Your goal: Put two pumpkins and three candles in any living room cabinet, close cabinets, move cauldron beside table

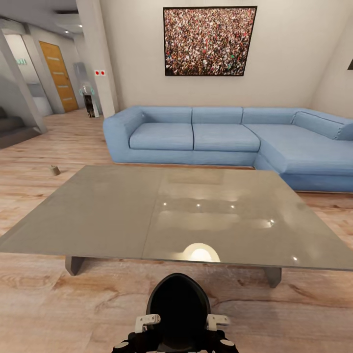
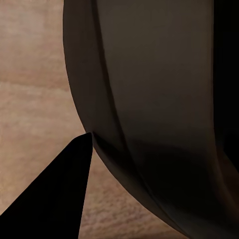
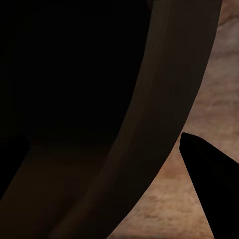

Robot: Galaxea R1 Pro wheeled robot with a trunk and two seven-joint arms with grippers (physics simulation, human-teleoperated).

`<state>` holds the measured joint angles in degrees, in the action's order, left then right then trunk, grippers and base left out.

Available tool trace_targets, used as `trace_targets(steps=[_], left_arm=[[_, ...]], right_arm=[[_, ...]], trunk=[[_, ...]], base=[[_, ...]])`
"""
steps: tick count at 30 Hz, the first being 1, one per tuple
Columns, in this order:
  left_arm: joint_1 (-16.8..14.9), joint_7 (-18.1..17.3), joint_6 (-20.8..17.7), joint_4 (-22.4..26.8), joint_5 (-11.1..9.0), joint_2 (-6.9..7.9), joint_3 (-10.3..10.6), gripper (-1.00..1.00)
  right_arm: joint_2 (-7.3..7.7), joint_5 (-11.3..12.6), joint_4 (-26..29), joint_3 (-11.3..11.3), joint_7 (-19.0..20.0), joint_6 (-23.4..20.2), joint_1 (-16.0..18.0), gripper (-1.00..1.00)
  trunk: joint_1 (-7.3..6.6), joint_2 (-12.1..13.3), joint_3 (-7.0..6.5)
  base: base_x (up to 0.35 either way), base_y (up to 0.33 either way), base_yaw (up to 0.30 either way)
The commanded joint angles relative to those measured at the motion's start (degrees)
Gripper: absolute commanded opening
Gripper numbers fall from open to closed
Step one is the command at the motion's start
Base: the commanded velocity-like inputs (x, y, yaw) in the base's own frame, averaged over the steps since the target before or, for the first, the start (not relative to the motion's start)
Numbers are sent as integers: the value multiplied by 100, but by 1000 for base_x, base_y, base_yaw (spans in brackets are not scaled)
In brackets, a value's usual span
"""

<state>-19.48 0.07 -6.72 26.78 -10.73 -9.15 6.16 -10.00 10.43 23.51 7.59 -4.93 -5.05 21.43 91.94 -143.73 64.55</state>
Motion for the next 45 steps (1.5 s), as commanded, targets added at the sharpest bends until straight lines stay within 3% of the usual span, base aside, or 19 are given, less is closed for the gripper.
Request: trace_targets(steps=[1, 3, 4, 14, 15, 28, 45], left_arm=[[3, -200, 250, 29, -114, 34, 60, -100], [2, -200, 250, 29, -114, 35, 60, -100], [2, -200, 250, 29, -114, 35, 60, -100], [3, -200, 250, 29, -114, 36, 60, -100], [2, -200, 250, 29, -114, 36, 60, 100], [3, -200, 246, 29, -114, 36, 60, 100], [-3, -161, 205, 29, -125, 36, 55, 100]], right_arm=[[15, 82, 30, 24, 145, 63, 89, -100], [14, 82, 30, 24, 143, 64, 89, -100], [15, 82, 30, 24, 142, 65, 89, 100], [15, 82, 30, 24, 141, 65, 89, 100], [15, 82, 30, 24, 141, 65, 89, 100], [15, 82, 30, 25, 143, 58, 89, 100], [15, 82, 30, 24, 141, 57, 89, 100]], trunk=[[69, 0, 5], [69, 0, 5], [69, 0, 5], [69, 0, 5], [69, 0, 5], [69, 0, 5], [25, 23, -372]], base=[[3, 0, 0], [2, 0, 0], [0, 0, 0], [0, 0, 0], [0, 0, 0], [0, 0, 0], [0, 0, 0]])
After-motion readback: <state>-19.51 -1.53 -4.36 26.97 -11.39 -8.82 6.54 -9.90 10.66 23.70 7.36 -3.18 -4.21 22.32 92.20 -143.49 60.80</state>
